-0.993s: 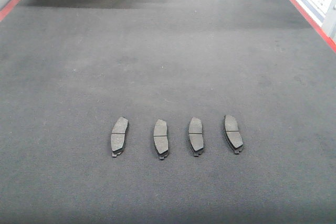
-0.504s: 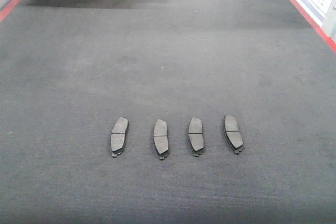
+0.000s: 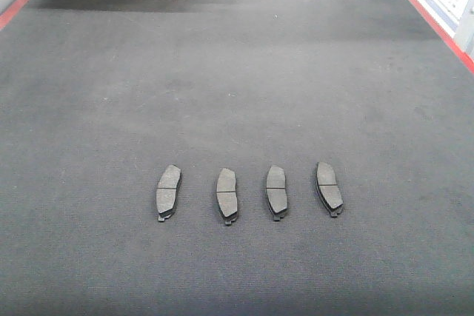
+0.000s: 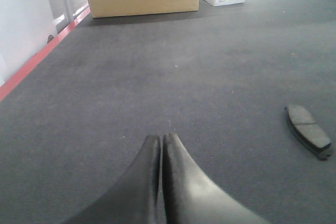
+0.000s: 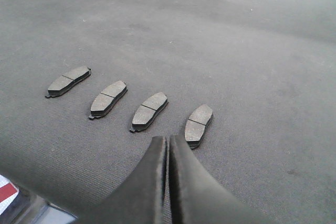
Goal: Move and align brake pads A on conveyor
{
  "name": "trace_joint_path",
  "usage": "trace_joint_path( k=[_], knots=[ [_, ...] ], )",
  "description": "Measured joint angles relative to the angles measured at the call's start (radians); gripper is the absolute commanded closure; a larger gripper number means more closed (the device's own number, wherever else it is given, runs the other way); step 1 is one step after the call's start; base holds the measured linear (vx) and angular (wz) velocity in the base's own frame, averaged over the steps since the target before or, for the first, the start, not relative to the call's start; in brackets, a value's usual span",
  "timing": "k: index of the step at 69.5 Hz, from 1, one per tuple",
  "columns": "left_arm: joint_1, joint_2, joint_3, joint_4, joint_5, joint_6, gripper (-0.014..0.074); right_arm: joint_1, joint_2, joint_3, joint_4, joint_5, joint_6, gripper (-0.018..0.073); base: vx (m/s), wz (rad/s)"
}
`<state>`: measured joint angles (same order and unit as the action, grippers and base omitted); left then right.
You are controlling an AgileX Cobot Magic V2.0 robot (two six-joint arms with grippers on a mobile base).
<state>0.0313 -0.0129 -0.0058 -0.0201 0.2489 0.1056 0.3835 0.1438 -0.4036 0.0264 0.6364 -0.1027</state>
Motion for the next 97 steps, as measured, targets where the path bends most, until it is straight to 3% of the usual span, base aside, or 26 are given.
trace_joint_path(
  k=[13,72,87,97],
  knots=[
    [0.000,0.000,0.032,0.000,-0.049,-0.008,0.0603,0.000,0.000,0.000,0.000,0.001,0.000,0.0566,0.00,0.00],
    [0.000,0.000,0.032,0.000,-0.050,-0.008,0.0603,0.000,0.000,0.003,0.002,-0.004,0.003,0.0566,0.00,0.00],
    [0.000,0.000,0.032,0.000,-0.050,-0.008,0.0603,-0.009,-0.001,0.134,0.002,-0.250,0.038,0.0566,0.00,0.00],
    [0.000,0.000,0.032,0.000,-0.050,-0.008,0.0603,-0.101,-0.001,0.223,0.002,-0.403,0.065,0.0566,0.00,0.00]
  ],
)
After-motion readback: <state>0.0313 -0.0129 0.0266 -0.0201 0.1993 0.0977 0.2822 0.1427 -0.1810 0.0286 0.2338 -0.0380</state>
